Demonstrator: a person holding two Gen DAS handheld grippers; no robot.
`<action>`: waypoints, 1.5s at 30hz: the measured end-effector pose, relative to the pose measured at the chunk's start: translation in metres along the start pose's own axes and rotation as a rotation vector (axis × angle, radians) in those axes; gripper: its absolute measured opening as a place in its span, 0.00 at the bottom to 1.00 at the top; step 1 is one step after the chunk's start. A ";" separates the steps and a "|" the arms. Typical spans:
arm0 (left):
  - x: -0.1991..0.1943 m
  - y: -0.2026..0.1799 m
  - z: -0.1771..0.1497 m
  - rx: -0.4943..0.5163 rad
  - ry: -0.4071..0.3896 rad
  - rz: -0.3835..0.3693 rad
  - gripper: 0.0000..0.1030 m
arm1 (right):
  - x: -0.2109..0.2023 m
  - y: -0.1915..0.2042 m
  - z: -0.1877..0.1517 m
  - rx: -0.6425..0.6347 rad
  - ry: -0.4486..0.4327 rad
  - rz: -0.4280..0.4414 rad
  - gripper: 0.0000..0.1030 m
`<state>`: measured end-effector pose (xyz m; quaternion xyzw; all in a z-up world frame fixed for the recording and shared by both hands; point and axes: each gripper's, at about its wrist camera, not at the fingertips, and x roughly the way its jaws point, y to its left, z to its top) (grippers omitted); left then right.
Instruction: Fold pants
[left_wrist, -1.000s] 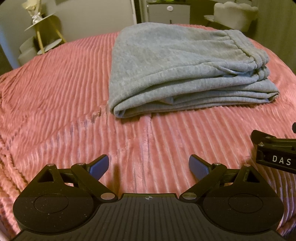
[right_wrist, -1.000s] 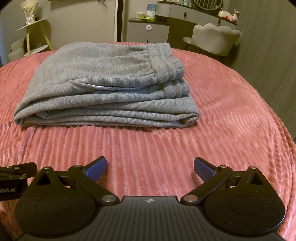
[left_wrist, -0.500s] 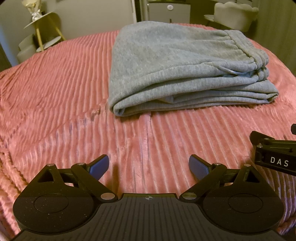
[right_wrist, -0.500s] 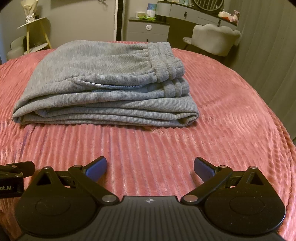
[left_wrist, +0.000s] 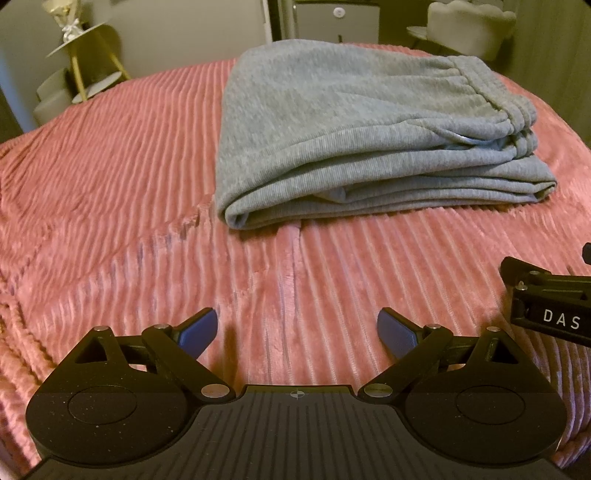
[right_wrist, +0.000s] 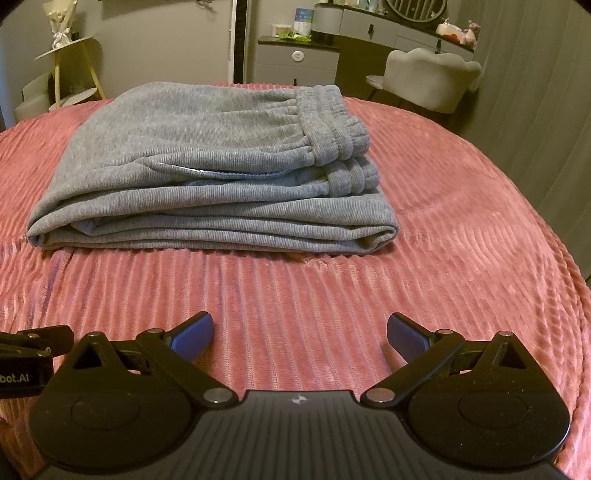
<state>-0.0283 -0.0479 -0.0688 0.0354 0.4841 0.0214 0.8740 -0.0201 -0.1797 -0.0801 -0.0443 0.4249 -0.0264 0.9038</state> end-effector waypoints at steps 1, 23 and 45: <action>0.000 0.000 0.000 0.001 0.000 0.001 0.94 | 0.000 0.000 0.000 0.001 0.000 0.000 0.97; 0.001 -0.002 -0.001 0.010 0.004 0.003 0.94 | 0.001 0.001 0.000 -0.006 0.001 -0.001 0.97; 0.001 -0.004 -0.002 0.024 -0.001 0.010 0.94 | -0.001 0.001 0.000 -0.016 -0.007 -0.004 0.97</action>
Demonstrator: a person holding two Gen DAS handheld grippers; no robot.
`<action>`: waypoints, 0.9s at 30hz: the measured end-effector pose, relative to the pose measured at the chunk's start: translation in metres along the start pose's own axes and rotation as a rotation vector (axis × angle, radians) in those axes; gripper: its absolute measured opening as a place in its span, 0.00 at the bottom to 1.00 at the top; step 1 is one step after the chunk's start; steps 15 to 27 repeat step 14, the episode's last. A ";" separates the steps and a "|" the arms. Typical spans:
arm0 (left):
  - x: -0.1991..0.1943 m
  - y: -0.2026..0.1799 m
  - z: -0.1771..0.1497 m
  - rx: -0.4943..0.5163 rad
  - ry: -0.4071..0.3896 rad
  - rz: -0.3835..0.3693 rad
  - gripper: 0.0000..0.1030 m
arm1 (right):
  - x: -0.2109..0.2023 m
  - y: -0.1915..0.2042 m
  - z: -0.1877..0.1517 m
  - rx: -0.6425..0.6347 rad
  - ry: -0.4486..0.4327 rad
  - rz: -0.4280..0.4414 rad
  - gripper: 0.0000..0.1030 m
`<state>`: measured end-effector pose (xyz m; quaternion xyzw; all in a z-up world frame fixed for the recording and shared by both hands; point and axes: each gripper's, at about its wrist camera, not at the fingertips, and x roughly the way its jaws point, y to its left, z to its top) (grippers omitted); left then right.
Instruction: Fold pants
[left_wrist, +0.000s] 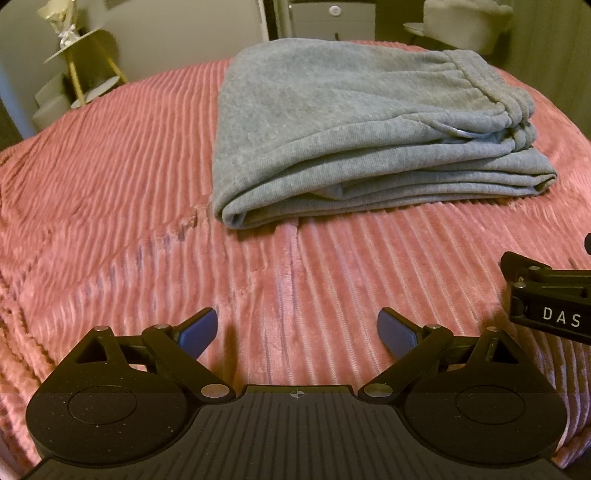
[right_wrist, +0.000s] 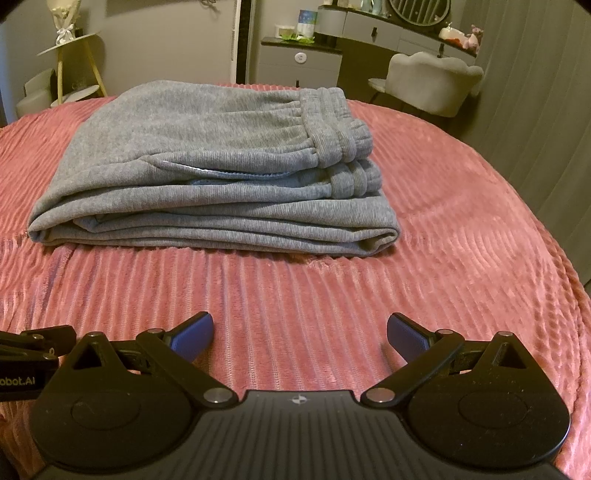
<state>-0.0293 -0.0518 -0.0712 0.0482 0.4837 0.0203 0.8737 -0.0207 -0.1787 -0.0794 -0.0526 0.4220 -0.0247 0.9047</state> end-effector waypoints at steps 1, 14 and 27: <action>0.000 0.000 0.000 0.002 -0.002 0.000 0.94 | 0.000 0.000 0.000 0.001 0.001 0.001 0.97; -0.002 -0.006 -0.001 0.044 -0.028 0.021 0.94 | 0.000 0.000 0.000 0.000 0.000 0.002 0.97; -0.002 -0.006 -0.001 0.044 -0.028 0.021 0.94 | 0.000 0.000 0.000 0.000 0.000 0.002 0.97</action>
